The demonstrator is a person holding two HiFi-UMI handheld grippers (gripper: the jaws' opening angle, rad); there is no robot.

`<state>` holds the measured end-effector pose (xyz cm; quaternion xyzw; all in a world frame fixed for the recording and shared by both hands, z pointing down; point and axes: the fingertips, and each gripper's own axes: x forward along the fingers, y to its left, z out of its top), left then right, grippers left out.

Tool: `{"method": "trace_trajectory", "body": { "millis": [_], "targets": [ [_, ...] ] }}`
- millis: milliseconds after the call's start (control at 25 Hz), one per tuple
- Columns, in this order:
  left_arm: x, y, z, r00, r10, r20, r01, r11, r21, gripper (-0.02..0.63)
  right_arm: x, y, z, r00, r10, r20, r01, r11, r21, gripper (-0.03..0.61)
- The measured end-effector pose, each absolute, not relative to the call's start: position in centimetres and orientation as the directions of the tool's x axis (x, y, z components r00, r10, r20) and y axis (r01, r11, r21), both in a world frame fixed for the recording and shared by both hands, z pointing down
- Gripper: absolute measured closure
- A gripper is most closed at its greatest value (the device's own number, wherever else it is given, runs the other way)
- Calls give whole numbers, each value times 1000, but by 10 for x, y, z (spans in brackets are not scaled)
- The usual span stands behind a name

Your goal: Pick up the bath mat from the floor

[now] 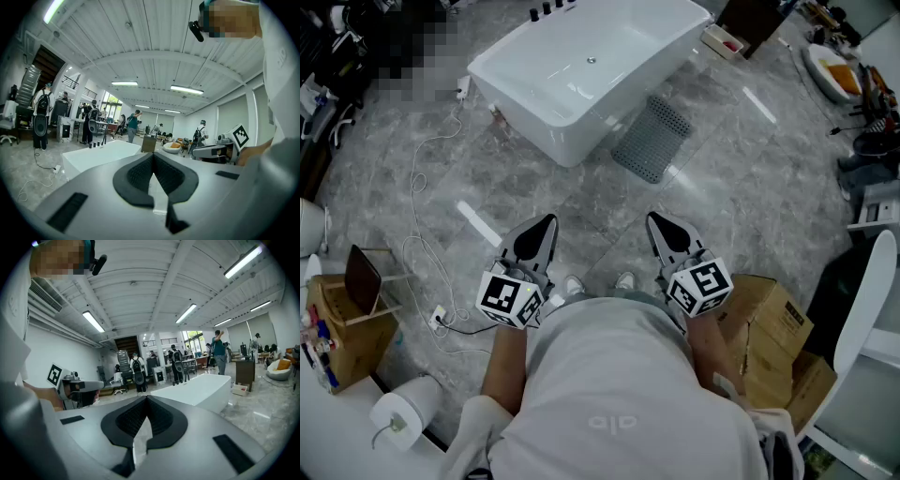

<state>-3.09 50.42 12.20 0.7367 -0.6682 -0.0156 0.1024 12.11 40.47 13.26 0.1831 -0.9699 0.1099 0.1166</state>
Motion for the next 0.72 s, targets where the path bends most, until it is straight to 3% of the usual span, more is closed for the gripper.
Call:
{"method": "trace_trajectory", "body": {
  "millis": [720],
  "targets": [
    [-122,540,144,144,-982,119,-973,-119,199,598,58,424,141,-853,-442,276,-495,853,-164,552]
  ]
}}
